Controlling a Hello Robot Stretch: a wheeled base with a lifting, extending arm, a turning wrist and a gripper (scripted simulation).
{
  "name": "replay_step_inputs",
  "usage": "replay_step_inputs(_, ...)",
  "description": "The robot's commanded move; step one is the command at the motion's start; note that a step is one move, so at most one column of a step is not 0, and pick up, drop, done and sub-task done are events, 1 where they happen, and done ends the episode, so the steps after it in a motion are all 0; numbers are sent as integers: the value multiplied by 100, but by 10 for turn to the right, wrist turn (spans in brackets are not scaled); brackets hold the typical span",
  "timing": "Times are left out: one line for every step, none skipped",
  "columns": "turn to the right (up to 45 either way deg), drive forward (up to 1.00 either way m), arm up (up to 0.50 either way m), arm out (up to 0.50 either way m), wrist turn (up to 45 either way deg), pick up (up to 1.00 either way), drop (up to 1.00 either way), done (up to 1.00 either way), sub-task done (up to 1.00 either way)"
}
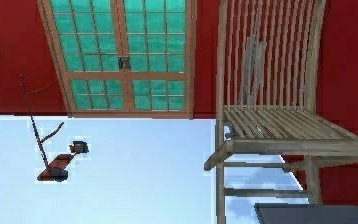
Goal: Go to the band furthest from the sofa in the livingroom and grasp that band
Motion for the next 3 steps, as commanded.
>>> replay_step_inputs(0,0,0,0,450,0,0,0,0)
replay_step_inputs(0,0,0,0,450,0,0,0,0)
replay_step_inputs(0,0,0,0,450,0,0,0,0)
